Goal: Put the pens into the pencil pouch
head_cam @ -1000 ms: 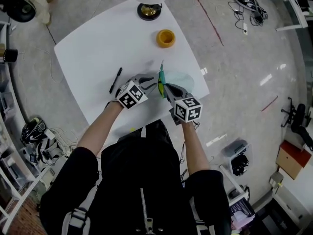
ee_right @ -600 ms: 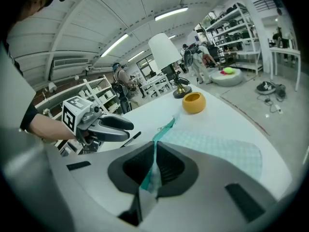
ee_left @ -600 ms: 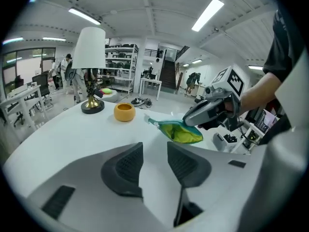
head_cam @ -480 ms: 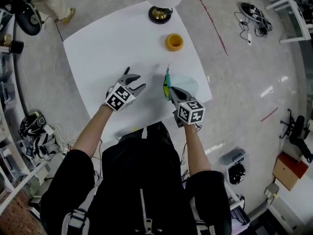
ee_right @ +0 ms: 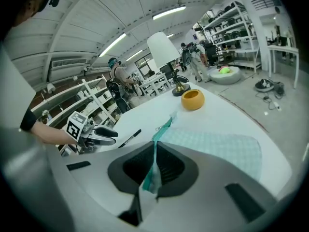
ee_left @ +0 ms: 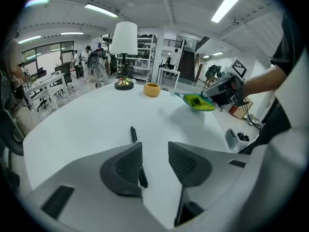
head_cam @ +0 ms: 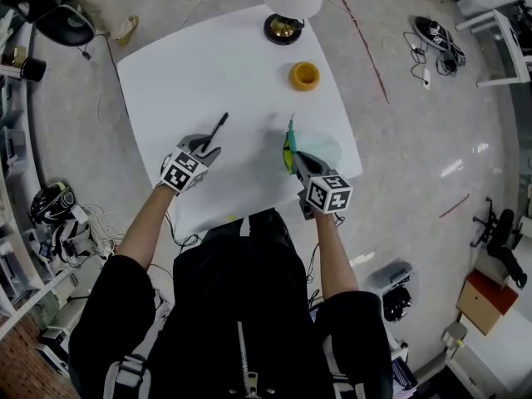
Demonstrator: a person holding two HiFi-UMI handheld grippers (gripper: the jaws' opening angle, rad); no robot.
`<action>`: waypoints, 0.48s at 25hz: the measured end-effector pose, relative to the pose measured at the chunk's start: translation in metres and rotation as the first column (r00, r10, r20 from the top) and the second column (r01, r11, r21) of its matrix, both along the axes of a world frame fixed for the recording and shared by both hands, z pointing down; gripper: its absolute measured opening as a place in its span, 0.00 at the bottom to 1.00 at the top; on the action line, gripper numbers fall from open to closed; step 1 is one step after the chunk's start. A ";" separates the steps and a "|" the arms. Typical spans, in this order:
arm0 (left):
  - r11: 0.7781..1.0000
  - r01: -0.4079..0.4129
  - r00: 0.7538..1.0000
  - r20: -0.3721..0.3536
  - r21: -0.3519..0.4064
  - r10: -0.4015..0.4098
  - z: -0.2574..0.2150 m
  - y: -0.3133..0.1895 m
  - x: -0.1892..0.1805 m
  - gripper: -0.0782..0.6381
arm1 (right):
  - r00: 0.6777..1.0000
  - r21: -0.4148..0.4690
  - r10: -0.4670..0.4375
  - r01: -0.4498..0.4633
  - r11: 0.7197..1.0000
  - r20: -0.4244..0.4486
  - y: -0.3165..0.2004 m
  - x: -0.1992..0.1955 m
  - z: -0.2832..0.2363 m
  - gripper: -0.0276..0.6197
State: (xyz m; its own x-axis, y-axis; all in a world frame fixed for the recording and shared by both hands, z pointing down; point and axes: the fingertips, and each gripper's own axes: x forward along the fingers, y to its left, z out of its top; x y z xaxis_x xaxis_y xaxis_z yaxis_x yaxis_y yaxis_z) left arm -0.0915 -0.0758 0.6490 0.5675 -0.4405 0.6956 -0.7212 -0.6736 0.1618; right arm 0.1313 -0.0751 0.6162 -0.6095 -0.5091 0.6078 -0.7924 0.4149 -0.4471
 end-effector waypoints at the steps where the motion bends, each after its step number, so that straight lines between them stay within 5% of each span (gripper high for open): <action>1: 1.000 0.009 1.000 0.010 -0.010 -0.009 0.005 0.002 -0.005 0.35 | 1.000 0.000 -0.002 0.002 1.000 -0.002 0.000 0.000 0.000 0.08; 12: 0.973 0.176 0.984 0.054 -0.146 -0.170 0.048 0.013 -0.042 0.35 | 1.000 -0.009 -0.005 0.005 1.000 -0.013 0.003 -0.002 0.002 0.08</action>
